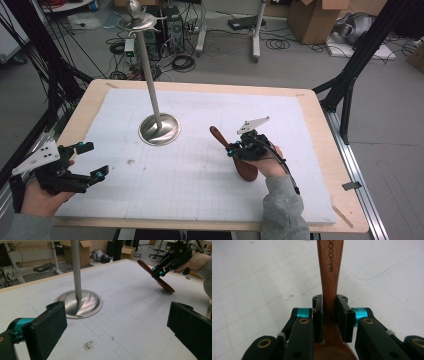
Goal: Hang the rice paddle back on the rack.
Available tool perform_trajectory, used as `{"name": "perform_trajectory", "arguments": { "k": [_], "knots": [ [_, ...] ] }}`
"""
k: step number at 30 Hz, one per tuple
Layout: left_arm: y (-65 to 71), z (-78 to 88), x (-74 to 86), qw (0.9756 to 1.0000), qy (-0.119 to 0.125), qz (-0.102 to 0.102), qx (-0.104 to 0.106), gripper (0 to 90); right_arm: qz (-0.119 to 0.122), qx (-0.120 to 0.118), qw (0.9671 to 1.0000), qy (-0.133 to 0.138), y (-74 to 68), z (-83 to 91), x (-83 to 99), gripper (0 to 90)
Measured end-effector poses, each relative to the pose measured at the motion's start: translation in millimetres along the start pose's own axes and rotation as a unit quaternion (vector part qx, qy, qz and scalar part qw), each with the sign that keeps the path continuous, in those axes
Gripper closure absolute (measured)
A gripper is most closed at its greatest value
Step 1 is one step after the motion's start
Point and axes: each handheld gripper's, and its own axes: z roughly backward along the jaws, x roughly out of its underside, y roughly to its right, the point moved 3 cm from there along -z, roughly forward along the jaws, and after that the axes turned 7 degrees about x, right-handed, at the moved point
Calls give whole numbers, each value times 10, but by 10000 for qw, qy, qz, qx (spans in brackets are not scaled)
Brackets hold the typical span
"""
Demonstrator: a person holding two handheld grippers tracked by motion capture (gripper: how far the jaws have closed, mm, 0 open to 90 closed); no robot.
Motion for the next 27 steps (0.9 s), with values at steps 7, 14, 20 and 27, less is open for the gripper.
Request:
{"name": "perform_trajectory", "arguments": {
  "k": [7, 14, 20, 27],
  "knots": [
    [5, -24, -12, 10000, 14, -3, 27, 32, -15, 56, 9990, 453, -1, 142, -45, 774],
    [11, -29, -21, 10000, 7, -24, 38, 31, -55, 33, 9974, 719, 18, 212, -50, 774],
    [7, -19, -20, 10000, 13, -23, 24, 31, -112, -2, 9956, 933, 31, 265, -66, 775],
    [18, -24, -25, 10000, 22, -24, 35, 31, -58, 104, 9933, 1147, 13, 318, -94, 776]
  ]
}}
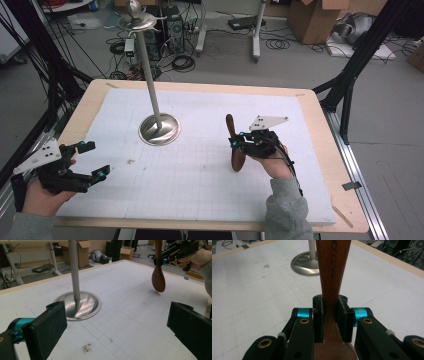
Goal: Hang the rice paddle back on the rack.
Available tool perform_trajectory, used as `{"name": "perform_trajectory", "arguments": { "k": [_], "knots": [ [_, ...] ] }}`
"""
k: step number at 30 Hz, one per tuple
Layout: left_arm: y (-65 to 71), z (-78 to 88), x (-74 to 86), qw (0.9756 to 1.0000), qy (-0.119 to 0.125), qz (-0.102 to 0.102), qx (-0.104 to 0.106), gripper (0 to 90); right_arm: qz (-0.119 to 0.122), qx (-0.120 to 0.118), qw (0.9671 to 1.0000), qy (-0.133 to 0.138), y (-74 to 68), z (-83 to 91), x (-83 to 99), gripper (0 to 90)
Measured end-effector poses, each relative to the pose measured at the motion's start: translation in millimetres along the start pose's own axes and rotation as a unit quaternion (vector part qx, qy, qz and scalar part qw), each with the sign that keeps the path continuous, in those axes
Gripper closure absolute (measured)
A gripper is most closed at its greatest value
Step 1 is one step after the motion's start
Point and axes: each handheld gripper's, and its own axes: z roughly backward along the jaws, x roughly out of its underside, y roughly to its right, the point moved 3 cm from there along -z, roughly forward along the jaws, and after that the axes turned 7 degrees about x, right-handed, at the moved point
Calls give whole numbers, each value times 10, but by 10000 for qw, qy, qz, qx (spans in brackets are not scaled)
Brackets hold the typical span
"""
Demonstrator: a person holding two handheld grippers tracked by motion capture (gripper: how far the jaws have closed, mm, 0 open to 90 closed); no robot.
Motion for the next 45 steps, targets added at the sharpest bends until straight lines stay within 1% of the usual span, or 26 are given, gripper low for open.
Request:
{"name": "perform_trajectory", "arguments": {
  "k": [4, 8, 17, 22, 24, 27, 28, 29, 30, 31, 34, 36, 37, 38, 39, 40, 42, 43, 45],
  "knots": [
    [2, -1, 1, 10000, 0, 5, 3, 32, -12, 52, 9999, 140, -7, 36, -24, 776],
    [12, -1, -5, 10000, -10, -16, 0, 31, -34, 30, 9997, 246, -14, 64, -40, 776],
    [9, -10, 3, 10000, -19, -7, 2, 31, -17, 67, 9995, 323, -6, 75, -49, 777],
    [-8, -18, 18, 10000, -53, 29, 15, 31, -124, 53, 9988, 474, -8, 109, -72, 776],
    [-2, -17, 16, 10000, -43, 37, 9, 31, -182, 23, 9985, 508, -8, 112, -80, 777],
    [14, -8, 1, 10000, -19, 6, 3, 31, -178, -31, 9984, 534, -13, 112, -106, 776],
    [18, 0, -6, 10000, 7, 2, 3, 31, -91, -100, 9987, 485, -31, 105, -126, 776],
    [18, 0, -6, 10000, 7, 2, 3, 32, -91, -100, 9987, 485, -31, 105, -126, 776],
    [17, 2, -6, 10000, 14, 7, -7, 31, 13, -49, 9989, 458, -50, 103, -160, 777],
    [14, 6, -4, 10000, 6, 4, -13, 31, 13, -49, 9989, 458, -50, 103, -160, 777],
    [6, 8, 5, 10000, -3, 23, -27, 31, 25, -25, 9987, 513, -72, 117, -249, 777],
    [6, 7, 10, 10000, -12, 34, -24, 31, 33, -21, 9986, 523, -75, 118, -274, 777],
    [9, 5, 9, 10000, -12, 39, -17, 31, 48, -32, 9986, 524, -82, 119, -300, 777],
    [31, -1, -8, 9999, 57, 71, 75, 31, 79, -90, 9984, 555, -94, 118, -347, 777],
    [31, -1, -8, 9999, 57, 71, 75, 31, 79, -90, 9984, 555, -94, 118, -347, 777],
    [43, -4, -16, 9999, 85, 49, 90, 31, 27, -181, 9981, 584, -89, 112, -389, 777],
    [52, -14, -19, 9999, 110, -39, 45, 31, 24, -186, 9980, 601, -84, 109, -412, 777],
    [44, -13, -13, 9999, 120, -40, 21, 31, 1, -205, 9978, 626, -84, 111, -462, 777],
    [24, -7, 5, 9999, 124, 13, 24, 31, 32, -205, 9977, 647, -85, 116, -514, 777]
  ]
}}
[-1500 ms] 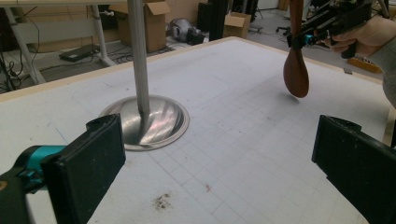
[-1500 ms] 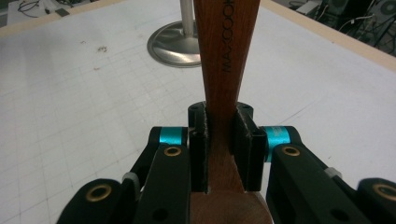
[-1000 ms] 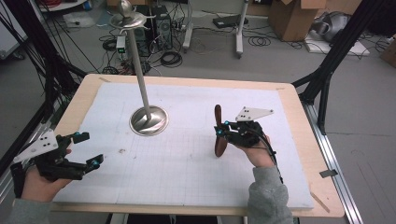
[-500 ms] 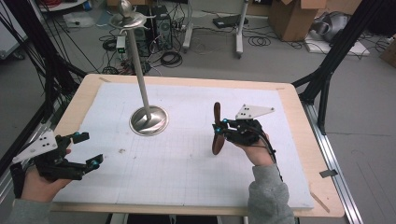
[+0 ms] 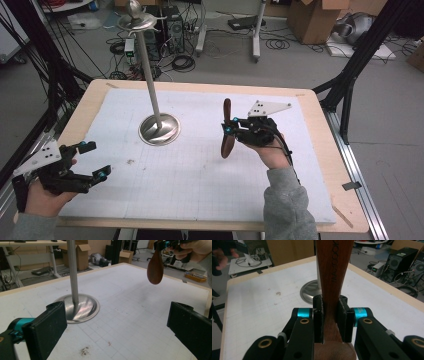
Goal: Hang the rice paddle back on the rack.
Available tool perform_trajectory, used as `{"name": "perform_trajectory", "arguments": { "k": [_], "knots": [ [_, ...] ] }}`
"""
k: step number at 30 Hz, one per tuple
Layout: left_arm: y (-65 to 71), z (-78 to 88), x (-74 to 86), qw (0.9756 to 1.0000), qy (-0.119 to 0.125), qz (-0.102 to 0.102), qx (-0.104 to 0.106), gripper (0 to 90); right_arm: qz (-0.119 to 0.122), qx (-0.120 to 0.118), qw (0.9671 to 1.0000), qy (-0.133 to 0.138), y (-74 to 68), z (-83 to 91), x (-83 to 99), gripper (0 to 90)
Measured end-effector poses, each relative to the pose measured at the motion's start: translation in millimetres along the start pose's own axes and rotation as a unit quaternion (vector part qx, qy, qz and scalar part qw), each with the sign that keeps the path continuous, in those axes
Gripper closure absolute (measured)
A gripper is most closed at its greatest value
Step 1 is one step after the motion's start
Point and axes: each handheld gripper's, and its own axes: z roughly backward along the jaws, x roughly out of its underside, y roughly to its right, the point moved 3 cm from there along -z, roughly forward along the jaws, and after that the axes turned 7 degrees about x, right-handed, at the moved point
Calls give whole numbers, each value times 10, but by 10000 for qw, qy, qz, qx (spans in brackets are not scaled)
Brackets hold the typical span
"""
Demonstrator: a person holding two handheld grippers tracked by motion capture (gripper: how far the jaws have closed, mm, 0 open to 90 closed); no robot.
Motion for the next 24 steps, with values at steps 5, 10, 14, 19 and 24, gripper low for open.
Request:
{"name": "perform_trajectory", "arguments": {
  "k": [5, 10, 14, 19, 24],
  "knots": [
    [-13, 14, 16, 9999, -81, -31, -90, 32, 82, -14, 10000, 17, -2, 0, -133, 777],
    [-17, 9, 27, 9999, -107, 5, -55, 31, 227, -65, 9997, 40, -42, -4, -210, 777],
    [-27, 3, 40, 9999, -110, 45, -57, 31, 255, -32, 9997, 18, -63, -32, -286, 777],
    [29, -36, -21, 9999, -15, 22, 154, 31, 212, -80, 9997, 68, -81, -77, -428, 776],
    [63, -64, -30, 9998, -60, -96, 187, 31, 183, -66, 9998, 102, -96, -117, -486, 777]
  ]
}}
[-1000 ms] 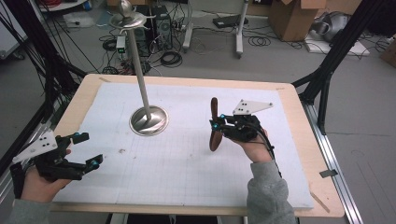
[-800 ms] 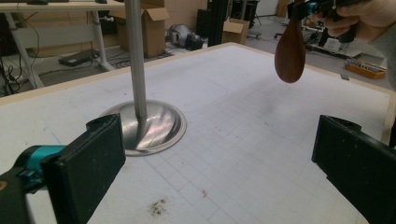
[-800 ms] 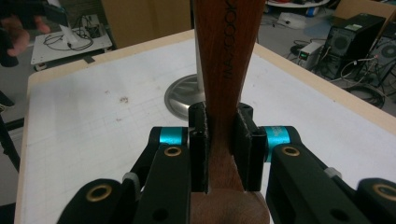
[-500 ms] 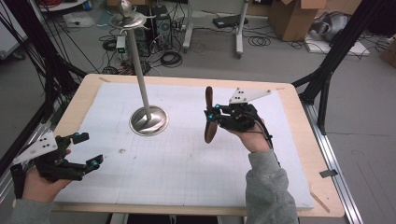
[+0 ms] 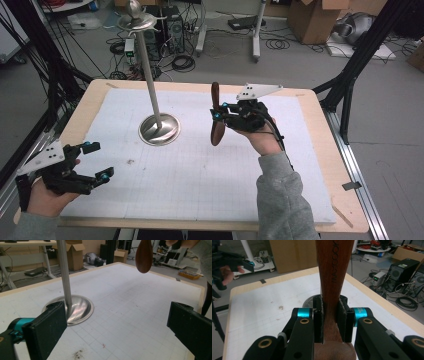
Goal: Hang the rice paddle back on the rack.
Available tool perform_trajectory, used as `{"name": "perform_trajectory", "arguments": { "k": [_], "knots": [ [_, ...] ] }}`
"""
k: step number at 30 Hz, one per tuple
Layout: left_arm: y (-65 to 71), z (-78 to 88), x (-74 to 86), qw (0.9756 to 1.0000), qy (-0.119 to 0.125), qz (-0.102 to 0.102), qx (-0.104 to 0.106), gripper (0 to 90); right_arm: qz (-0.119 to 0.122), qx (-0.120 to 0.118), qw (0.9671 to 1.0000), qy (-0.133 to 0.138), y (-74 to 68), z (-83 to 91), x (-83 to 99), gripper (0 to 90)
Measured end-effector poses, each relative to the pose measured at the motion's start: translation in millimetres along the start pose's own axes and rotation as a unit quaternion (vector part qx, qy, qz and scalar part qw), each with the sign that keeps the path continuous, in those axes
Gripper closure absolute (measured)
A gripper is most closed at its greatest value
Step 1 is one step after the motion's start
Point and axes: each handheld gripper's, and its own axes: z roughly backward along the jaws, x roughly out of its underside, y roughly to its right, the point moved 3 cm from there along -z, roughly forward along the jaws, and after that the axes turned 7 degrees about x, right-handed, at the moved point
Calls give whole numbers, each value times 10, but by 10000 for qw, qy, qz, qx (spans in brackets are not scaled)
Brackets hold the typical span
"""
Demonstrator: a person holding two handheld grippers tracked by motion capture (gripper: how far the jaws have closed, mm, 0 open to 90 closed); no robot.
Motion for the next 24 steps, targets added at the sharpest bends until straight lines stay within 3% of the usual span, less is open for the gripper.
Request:
{"name": "perform_trajectory", "arguments": {
  "k": [7, 9, 11, 18, 21, 24],
  "knots": [
    [-17, 64, -6, 9999, 84, 70, -65, 31, 88, 65, 9999, -48, -32, -103, -130, 777],
    [-11, 78, -20, 9998, 151, 149, 35, 31, 101, 95, 9999, -58, -44, -127, -167, 777],
    [5, 87, -54, 9997, 199, 124, 4, 31, 151, 116, 9998, -26, -52, -147, -201, 777],
    [9, 148, -78, 9997, 215, 126, -86, 31, 17, 122, 9999, 30, -61, -220, -306, 777],
    [-9, 258, -106, 9992, 354, 130, -166, 31, -145, 12, 9998, 136, -90, -253, -347, 777],
    [-11, 296, -117, 9989, 398, 118, -194, 31, -99, 52, 9999, 91, -92, -295, -361, 777]
  ]
}}
